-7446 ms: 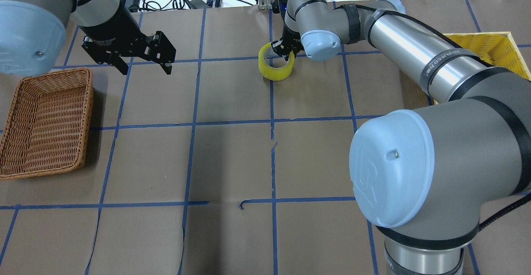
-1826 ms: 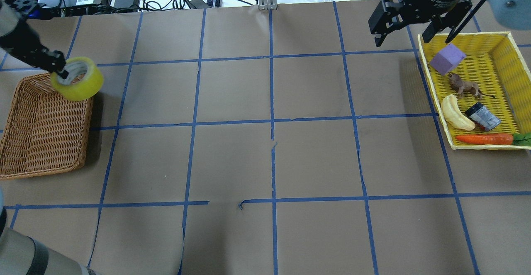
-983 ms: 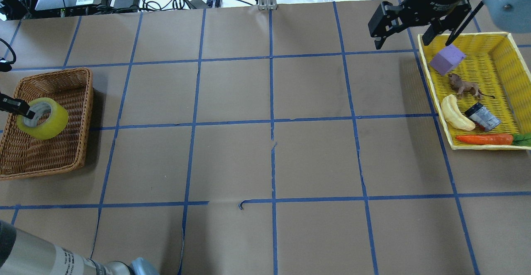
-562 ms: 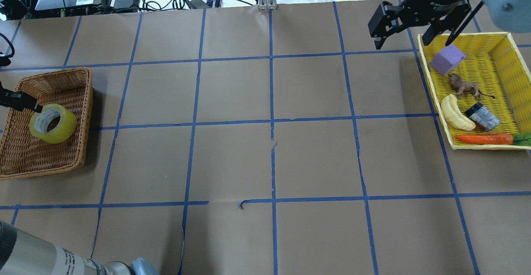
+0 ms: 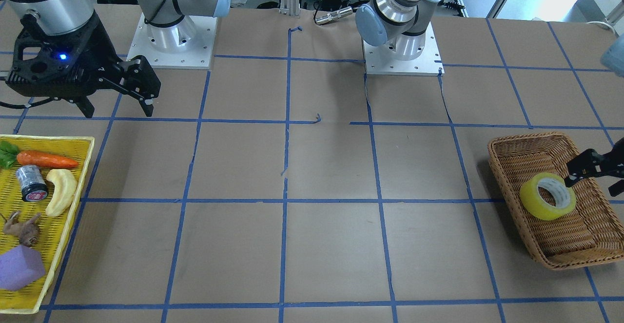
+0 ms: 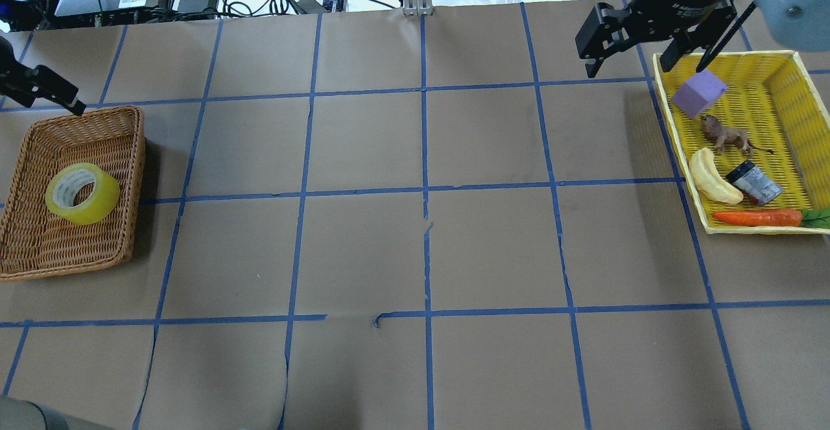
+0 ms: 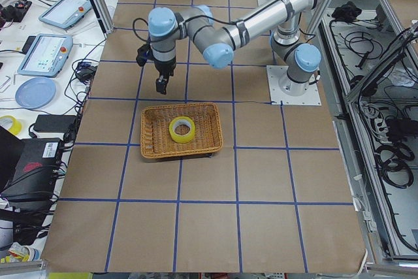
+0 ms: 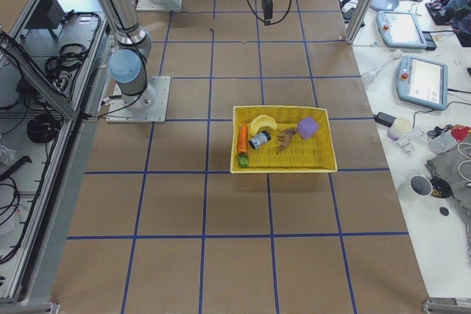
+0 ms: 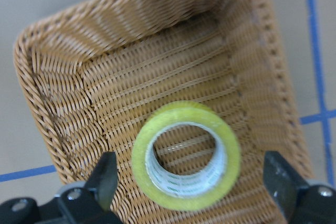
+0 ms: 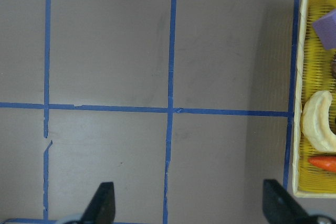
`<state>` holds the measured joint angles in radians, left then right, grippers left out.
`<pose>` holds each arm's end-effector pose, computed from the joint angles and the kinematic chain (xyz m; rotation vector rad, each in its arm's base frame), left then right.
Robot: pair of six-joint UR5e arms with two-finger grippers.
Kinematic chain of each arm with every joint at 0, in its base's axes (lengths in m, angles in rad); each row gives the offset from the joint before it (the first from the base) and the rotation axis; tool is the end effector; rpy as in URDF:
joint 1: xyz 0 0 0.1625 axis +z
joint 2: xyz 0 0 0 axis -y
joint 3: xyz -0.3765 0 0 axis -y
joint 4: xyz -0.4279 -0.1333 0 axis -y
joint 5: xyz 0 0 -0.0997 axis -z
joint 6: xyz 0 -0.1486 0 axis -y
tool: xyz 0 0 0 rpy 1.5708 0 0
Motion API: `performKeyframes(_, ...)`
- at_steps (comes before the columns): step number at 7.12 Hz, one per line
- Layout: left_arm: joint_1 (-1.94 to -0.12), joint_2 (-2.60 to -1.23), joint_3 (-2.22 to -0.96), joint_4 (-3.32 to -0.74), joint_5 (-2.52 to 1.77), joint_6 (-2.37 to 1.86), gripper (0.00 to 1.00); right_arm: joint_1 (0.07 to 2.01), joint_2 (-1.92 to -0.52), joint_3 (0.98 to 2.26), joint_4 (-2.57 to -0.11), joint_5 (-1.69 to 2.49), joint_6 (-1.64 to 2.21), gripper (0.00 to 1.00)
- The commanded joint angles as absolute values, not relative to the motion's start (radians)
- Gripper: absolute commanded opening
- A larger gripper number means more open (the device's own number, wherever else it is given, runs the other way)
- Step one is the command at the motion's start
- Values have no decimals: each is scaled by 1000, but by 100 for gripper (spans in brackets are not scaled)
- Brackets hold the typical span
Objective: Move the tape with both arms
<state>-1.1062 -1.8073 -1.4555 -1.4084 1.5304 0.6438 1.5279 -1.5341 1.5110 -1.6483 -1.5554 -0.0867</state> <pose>0.1527 -0.6155 0.3325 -0.2812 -3.1150 0.0880 0.1116 -0.5610 0.4108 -0.0697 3.1280 -0.1587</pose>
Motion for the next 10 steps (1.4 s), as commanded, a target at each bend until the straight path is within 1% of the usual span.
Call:
performKeyframes(1, -1323, -1714, -1419, -1581, 1534, 307, 100, 1528, -1534, 1511, -1646, -1555, -86, 100)
performKeyframes(3, -1536, -1683, -1420, -1572, 1519, 122, 100, 1528, -1534, 1511, -1646, -1557, -86, 100)
performKeyframes(4, -1593, -1684, -1434, -1522, 1532, 38, 100, 1528, -1534, 1511, -1646, -1557, -87, 100)
performKeyframes(10, -1586, -1667, -1474, -1505, 1537, 72, 100, 1528, -1534, 1511, -1646, -1557, -87, 100)
